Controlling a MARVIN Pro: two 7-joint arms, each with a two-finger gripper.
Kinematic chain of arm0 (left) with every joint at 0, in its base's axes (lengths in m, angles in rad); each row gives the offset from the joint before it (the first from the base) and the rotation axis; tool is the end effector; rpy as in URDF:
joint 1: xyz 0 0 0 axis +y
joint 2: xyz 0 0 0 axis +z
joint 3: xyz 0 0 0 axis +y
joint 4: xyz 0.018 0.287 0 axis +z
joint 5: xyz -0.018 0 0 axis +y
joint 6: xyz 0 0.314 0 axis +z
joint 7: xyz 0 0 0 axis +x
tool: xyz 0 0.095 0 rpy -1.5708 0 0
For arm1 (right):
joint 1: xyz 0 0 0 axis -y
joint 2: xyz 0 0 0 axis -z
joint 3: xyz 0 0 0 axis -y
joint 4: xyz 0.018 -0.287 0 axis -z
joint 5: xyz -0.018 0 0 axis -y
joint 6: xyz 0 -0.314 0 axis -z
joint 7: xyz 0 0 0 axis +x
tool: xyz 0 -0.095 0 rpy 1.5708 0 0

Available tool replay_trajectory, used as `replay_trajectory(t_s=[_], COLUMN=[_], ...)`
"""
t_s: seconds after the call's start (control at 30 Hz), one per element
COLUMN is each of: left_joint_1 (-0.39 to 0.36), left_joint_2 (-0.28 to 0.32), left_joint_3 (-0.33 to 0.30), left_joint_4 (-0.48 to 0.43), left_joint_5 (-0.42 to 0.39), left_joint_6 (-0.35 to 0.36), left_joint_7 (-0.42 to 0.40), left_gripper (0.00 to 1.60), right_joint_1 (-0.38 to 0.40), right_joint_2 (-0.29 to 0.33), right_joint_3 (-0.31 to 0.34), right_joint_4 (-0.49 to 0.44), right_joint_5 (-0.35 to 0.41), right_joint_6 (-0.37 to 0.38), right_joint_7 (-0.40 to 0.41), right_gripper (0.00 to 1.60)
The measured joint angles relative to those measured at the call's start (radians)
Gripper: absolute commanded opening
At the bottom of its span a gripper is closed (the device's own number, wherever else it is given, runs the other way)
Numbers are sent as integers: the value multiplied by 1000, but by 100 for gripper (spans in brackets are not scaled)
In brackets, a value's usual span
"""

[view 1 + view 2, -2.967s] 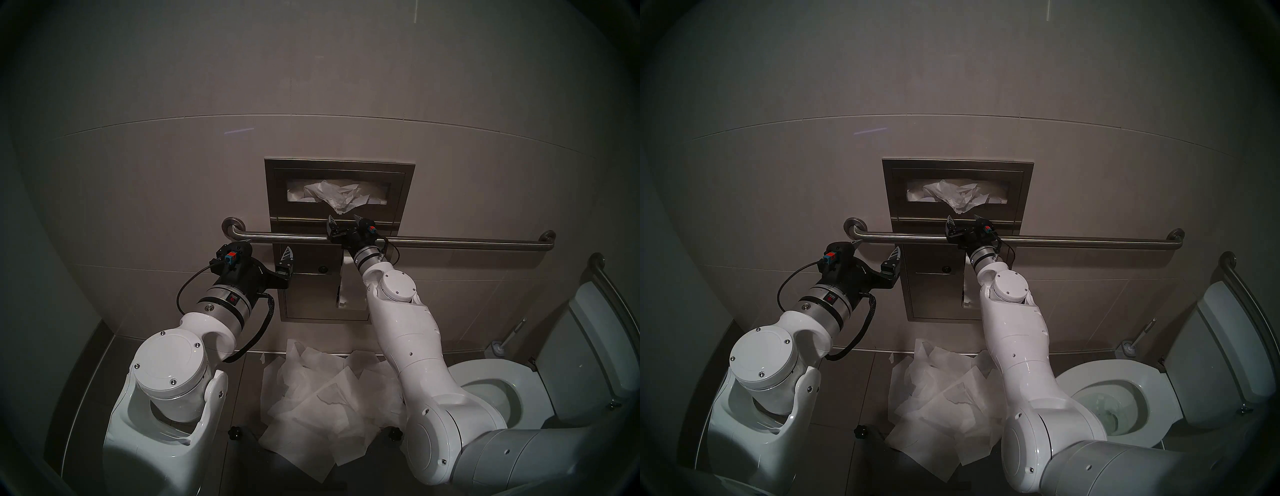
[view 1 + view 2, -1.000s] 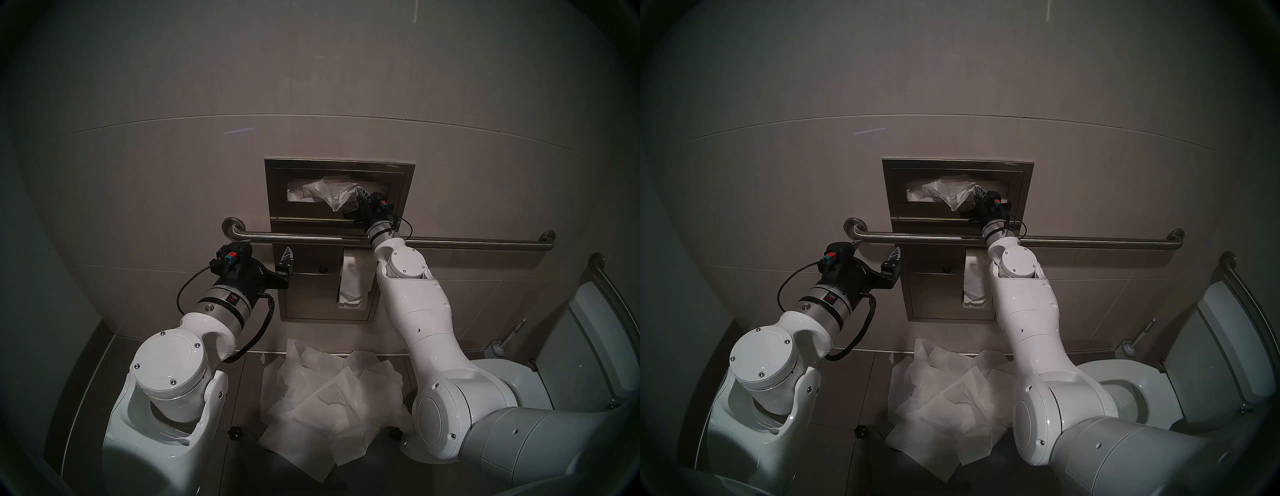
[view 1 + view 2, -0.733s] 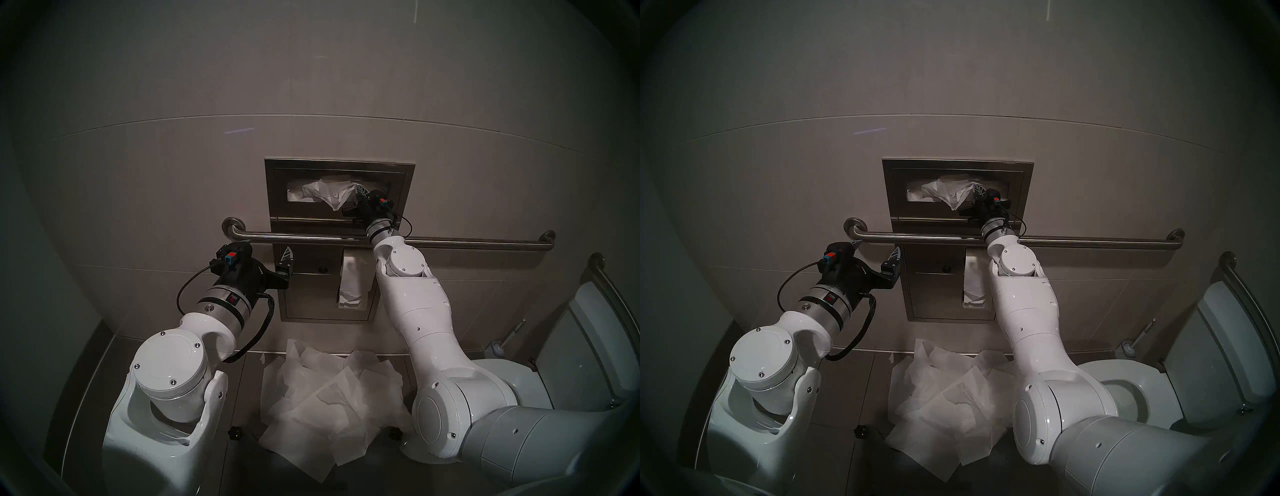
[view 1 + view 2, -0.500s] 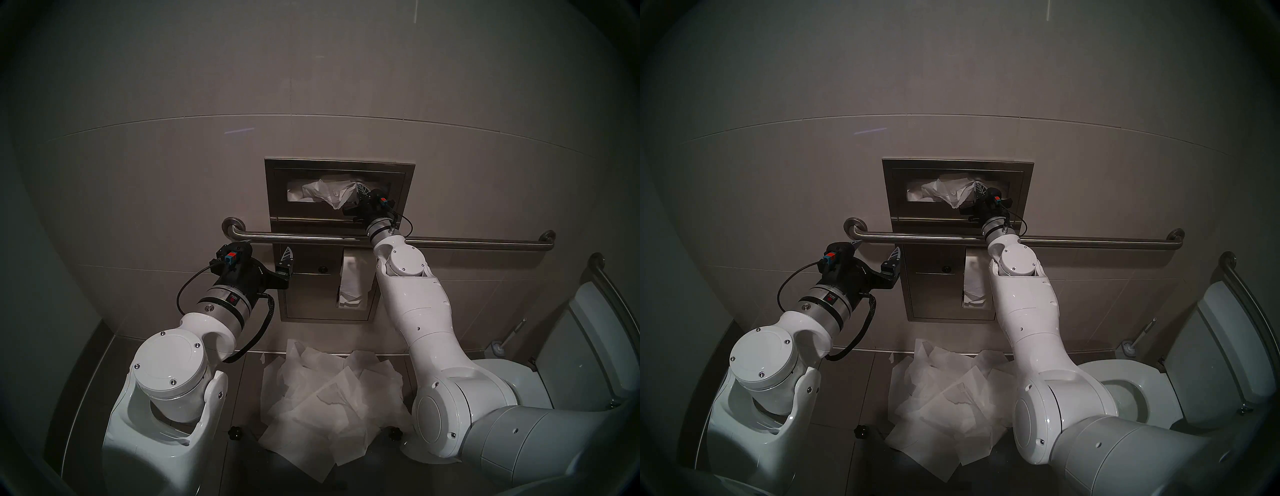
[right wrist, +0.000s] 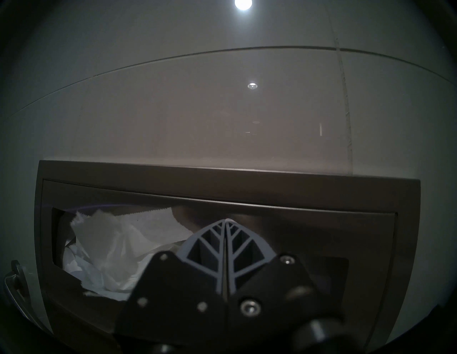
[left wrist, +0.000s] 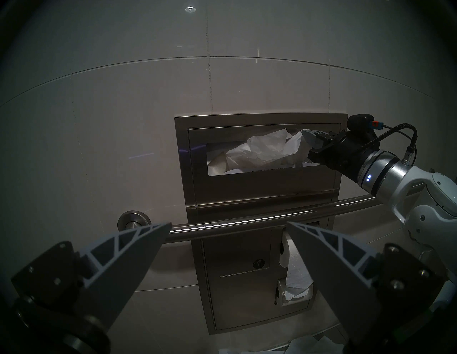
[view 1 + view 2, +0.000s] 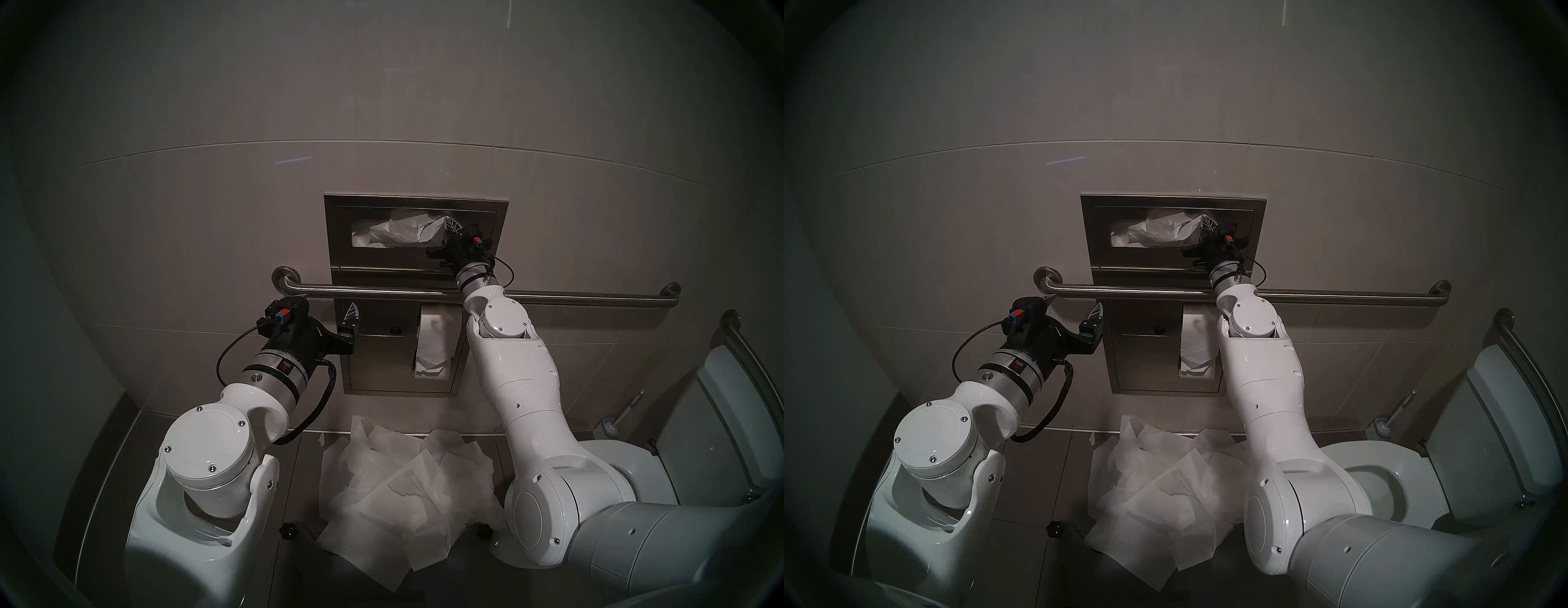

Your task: Take out a toilet seat cover

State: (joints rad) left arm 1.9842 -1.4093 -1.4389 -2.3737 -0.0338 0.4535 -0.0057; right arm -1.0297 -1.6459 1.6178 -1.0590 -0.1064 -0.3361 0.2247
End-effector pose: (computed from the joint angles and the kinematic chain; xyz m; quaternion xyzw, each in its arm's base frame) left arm 0.2876 -0.0392 -0.1786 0.7301 -0.0957 0.6750 0.0465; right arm 0.5639 0.0423 -0.2129 -0.5649 -0.0983 -0.8173 0.0567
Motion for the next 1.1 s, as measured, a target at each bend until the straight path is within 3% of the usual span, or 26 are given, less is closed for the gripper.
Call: replay_trajectory(t_s=[1.1], left_joint_1=[0], left_joint_2=[5], left_joint_3=[2], left_joint_4=[0], left_joint_5=[-5], left_joint_6=[0], left_joint_7=[5], left_gripper=[160], right_joint_1=[-21], right_joint_2=[-7], right_joint_3=[-18], right_joint_4=[-84], right_joint_5=[-28], right_joint_6=[0], right_joint_7=[-10], right_gripper=[0])
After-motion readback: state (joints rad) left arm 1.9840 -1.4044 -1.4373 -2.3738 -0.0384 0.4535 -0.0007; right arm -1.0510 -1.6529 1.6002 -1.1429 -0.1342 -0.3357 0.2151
